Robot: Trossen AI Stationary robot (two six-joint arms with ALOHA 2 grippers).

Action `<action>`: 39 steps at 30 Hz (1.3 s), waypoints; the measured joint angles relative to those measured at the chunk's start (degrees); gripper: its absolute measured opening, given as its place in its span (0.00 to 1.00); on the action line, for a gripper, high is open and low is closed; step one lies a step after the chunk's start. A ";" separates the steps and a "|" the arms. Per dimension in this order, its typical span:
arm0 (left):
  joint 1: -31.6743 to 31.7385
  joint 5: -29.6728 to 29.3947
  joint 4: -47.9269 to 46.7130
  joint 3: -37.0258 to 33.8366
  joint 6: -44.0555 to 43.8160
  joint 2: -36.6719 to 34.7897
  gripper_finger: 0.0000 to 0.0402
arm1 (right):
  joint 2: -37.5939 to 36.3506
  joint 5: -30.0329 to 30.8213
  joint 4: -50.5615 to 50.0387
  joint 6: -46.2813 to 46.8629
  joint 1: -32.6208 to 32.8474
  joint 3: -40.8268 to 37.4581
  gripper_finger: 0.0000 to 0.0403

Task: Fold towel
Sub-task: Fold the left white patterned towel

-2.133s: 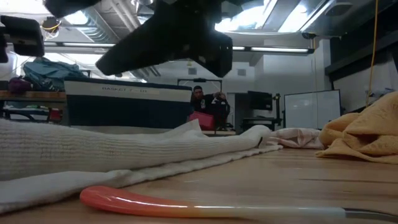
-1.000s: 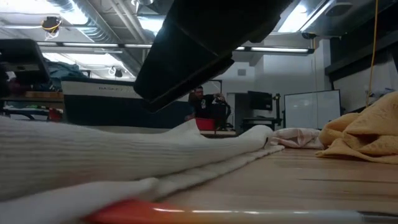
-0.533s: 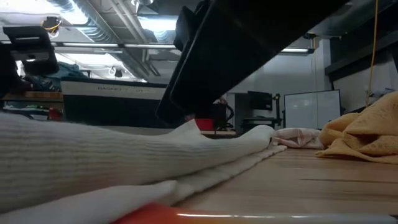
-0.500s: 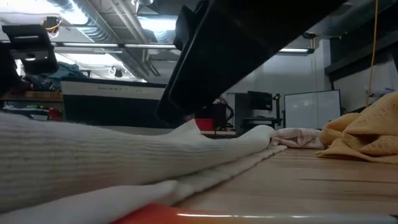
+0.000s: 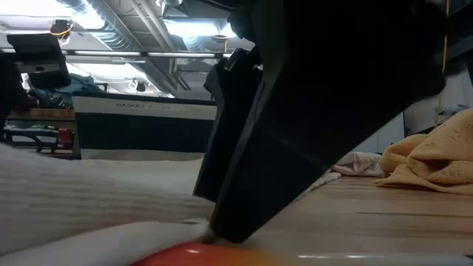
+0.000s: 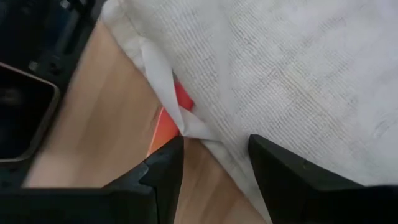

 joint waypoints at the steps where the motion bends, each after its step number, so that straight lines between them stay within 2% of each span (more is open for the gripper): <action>1: 0.01 -0.07 -0.33 0.00 0.01 -0.01 0.44 | 0.05 0.84 0.15 -1.01 0.02 0.00 0.46; 5: 0.01 -0.08 -0.91 0.00 -0.28 -0.01 0.44 | 0.30 1.94 0.00 -3.73 -0.15 0.00 0.46; 14: 0.07 -0.43 -6.16 0.16 -0.26 0.04 0.44 | 1.89 2.59 0.93 -3.47 -0.13 0.24 0.46; 19: 0.00 -6.99 -7.52 1.41 -0.63 -0.01 0.44 | 2.03 2.90 1.08 -3.36 -0.13 0.20 0.46; 23: 0.03 -11.41 -11.24 5.21 0.61 -0.01 0.44 | 2.09 2.90 1.06 -3.31 -0.13 0.15 0.46; 28: -0.40 -11.57 -20.73 8.47 -2.77 0.02 0.44 | 2.09 2.90 1.02 -2.32 -0.14 0.11 0.46; 34: -2.31 -11.32 -29.41 9.05 -7.11 0.02 0.44 | 2.09 2.97 0.84 -1.48 -0.13 0.07 0.46; 39: -3.85 -7.56 -33.72 9.01 -8.57 0.02 0.44 | 2.09 3.00 0.82 -1.41 -0.13 0.03 0.46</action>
